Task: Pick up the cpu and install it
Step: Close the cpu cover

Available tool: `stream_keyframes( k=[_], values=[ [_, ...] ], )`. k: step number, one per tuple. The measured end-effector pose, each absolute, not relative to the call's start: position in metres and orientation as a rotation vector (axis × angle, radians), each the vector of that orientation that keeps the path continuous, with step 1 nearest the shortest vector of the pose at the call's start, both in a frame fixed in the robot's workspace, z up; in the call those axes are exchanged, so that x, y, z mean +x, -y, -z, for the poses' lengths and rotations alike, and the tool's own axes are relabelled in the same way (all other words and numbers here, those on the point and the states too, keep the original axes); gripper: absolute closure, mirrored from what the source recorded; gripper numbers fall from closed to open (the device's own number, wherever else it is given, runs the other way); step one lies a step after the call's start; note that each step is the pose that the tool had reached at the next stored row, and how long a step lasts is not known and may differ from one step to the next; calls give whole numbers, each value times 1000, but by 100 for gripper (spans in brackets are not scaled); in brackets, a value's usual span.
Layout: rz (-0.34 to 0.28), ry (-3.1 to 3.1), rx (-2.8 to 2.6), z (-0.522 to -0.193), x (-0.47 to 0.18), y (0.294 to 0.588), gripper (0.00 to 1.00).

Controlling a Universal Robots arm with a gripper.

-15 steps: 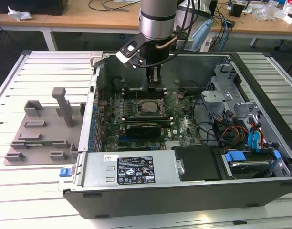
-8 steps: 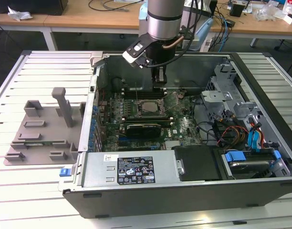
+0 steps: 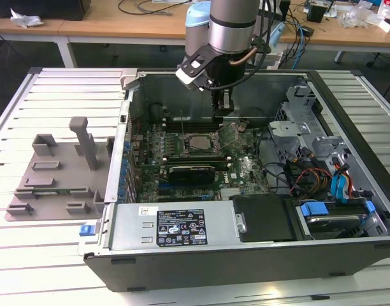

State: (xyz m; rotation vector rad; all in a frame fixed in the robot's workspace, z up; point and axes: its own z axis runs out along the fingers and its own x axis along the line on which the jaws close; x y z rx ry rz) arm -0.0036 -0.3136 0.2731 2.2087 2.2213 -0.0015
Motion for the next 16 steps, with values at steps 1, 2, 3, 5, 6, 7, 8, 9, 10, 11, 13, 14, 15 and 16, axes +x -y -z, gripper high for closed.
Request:
stream_keyframes(
  k=[1,2,3,5,6,7,8,9,10,11,13,14,15,16],
  values=[
    [1,-2221,2209,-273,-2,314,89],
    [2,-2221,2209,-273,-1,314,89],
    [2,-2221,2209,-273,1,314,89],
    [2,-2221,2209,-273,6,314,89],
    [2,-2221,2209,-273,7,314,89],
    [1,-2221,2209,-273,9,314,89],
    [2,-2221,2209,-273,12,314,89],
    [1,-2221,2209,-273,14,314,89],
    [2,-2221,2209,-273,17,314,89],
    [1,-2221,2209,-273,20,314,89],
    [1,-2221,2209,-273,26,314,89],
    [1,-2221,2209,-273,27,314,89],
    [2,-2221,2209,-273,28,314,89],
    [1,-2221,2209,-273,30,314,89]
  ],
)
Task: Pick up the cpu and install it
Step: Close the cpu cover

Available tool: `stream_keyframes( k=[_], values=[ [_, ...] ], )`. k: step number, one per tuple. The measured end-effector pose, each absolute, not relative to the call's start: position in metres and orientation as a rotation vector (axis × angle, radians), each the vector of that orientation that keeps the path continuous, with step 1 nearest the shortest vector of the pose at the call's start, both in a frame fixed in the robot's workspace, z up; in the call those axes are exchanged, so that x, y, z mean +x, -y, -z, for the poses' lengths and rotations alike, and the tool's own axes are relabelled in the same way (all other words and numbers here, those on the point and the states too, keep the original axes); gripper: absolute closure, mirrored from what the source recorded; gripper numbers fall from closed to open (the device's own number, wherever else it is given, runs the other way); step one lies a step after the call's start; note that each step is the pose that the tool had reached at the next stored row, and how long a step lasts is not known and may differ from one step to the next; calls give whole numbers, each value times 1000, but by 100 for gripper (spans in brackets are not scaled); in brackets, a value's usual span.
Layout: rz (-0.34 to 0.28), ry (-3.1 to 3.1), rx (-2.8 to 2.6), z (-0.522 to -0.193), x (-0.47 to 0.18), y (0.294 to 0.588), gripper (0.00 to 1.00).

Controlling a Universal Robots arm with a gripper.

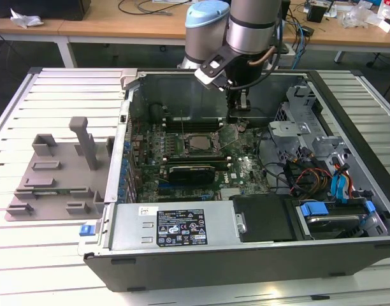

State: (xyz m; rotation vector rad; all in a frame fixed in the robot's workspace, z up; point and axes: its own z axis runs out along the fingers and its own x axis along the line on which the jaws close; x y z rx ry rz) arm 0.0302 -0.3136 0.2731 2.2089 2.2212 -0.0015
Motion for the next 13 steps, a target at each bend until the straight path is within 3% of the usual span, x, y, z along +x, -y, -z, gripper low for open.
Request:
stream_keyframes(
  k=[13],
  values=[
    [1,-2221,2209,-273,66,314,89]
  ],
)
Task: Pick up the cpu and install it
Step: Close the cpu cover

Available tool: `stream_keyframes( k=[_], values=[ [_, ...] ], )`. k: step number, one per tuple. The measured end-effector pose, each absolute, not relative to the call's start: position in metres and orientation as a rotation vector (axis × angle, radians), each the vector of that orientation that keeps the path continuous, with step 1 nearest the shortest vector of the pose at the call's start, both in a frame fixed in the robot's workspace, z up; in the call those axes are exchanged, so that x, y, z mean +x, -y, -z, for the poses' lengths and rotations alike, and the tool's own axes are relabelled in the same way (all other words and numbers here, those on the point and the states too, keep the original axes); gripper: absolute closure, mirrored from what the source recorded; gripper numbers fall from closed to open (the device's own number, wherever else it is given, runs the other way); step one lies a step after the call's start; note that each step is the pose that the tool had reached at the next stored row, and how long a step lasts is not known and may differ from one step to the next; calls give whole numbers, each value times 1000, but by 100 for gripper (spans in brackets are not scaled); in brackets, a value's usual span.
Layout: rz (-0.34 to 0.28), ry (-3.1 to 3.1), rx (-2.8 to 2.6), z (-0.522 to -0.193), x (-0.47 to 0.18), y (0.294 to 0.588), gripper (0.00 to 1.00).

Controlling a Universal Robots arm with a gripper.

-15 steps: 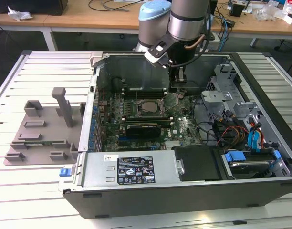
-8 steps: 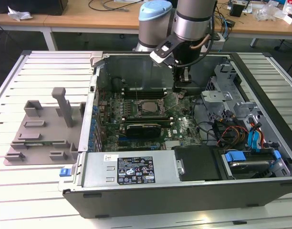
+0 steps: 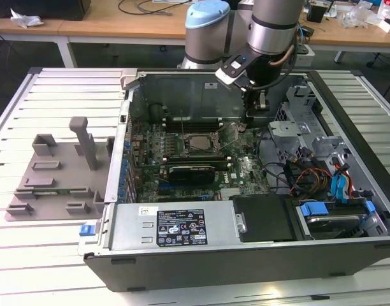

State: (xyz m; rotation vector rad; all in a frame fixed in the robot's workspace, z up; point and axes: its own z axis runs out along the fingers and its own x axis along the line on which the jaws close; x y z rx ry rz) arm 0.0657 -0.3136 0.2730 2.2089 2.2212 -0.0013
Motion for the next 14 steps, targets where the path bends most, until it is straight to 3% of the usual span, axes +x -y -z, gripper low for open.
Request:
stream_keyframes(
  k=[14],
  values=[
    [1,-2221,2209,-269,70,314,89]
  ],
)
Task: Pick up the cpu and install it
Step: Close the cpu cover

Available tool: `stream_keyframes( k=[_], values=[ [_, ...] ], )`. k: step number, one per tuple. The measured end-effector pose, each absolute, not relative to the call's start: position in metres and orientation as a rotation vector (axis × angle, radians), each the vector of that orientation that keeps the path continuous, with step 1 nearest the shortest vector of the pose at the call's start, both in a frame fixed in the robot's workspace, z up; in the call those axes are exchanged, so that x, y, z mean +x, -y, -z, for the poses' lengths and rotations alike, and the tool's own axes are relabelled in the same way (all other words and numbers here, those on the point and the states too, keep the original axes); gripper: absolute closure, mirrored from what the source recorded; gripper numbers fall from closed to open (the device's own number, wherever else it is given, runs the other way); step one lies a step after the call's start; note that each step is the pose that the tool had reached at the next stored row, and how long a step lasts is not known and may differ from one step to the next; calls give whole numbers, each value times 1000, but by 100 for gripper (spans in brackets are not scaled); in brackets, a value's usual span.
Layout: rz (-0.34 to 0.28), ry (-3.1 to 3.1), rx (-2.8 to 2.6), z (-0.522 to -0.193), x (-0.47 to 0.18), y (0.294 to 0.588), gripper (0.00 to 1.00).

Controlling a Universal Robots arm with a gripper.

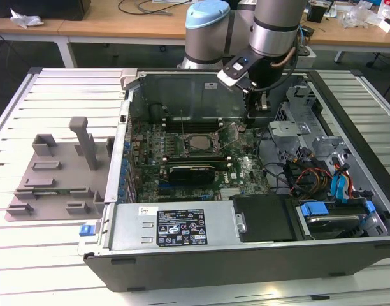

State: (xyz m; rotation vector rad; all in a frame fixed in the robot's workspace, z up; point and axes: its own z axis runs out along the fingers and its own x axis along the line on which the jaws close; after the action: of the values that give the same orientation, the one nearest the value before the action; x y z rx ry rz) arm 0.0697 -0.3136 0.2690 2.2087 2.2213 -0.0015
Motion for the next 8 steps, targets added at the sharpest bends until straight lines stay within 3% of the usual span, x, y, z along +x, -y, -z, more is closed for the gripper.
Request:
stream_keyframes(
  k=[8],
  values=[
    [2,-2221,2209,-259,70,314,89]
  ],
)
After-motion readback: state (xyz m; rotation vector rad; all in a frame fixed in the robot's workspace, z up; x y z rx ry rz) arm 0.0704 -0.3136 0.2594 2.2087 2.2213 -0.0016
